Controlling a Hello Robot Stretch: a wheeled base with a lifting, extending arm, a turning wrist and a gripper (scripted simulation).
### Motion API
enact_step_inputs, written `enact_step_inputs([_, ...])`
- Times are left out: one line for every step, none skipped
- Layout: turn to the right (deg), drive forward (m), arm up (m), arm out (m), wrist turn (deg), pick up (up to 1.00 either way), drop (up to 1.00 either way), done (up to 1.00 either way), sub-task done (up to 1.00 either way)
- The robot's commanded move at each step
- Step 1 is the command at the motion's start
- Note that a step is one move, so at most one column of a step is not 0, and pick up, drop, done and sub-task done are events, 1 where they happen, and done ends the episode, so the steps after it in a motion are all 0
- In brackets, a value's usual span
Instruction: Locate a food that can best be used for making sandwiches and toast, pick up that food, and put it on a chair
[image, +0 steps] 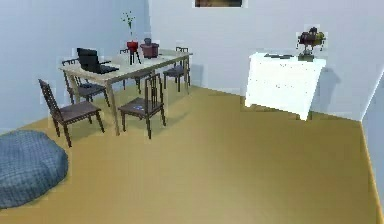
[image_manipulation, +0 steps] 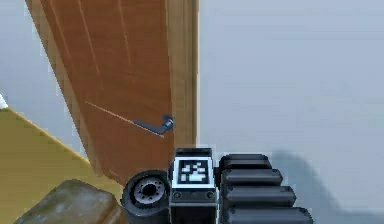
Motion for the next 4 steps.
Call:
enact_step_inputs([0.0, 0.1, 0.0, 0.0, 0.0, 0.0, 0.0, 0.0, 0.0])
enact_step_inputs([-18.0, 0.0, 0.0, 0.0, 0.0, 0.0, 0.0, 0.0, 0.0])
enact_step_inputs([0.0, 0.4, 0.0, 0.0, 0.0, 0.0, 0.0, 0.0, 0.0])
enact_step_inputs([0.0, 1.0, 0.0, 0.0, 0.0, 0.0, 0.0, 0.0, 0.0])
